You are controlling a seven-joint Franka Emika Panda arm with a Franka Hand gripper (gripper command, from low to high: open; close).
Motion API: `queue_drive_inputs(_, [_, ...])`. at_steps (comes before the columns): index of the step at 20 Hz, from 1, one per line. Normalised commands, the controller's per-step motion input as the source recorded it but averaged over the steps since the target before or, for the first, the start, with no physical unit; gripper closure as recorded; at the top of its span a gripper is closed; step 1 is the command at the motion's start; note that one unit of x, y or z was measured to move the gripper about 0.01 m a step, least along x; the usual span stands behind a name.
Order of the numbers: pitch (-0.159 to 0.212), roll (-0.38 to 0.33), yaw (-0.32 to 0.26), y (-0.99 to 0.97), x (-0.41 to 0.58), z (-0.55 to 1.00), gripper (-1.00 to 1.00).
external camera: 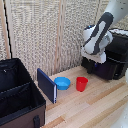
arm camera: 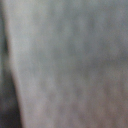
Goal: Please move the gripper into proximity with the fryer handle. Once close enough, gingerly grasp the handle and gently tug the fryer basket open in your direction.
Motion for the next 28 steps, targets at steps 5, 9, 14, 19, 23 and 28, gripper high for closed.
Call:
queue_drive_inputs(5, [0.003,0.000,0.000,1.00,0.057,-0.14,1.00])
queue_drive_inputs(9, [0.006,0.000,-0.003,0.98,0.204,-0.30,1.00])
queue_drive_inputs(14, [-0.003,-0.003,-0.010,0.40,0.082,-0.29,-1.00])
queue_drive_inputs(19, [0.009,-0.018,-0.035,0.01,-0.065,0.27,-1.00])
queue_drive_inputs(23, [0.095,-0.009,-0.041,0.08,-0.032,0.75,-1.00])
queue_drive_inputs(28, [0.110,-0.004,-0.039,0.16,0.185,0.79,-1.00])
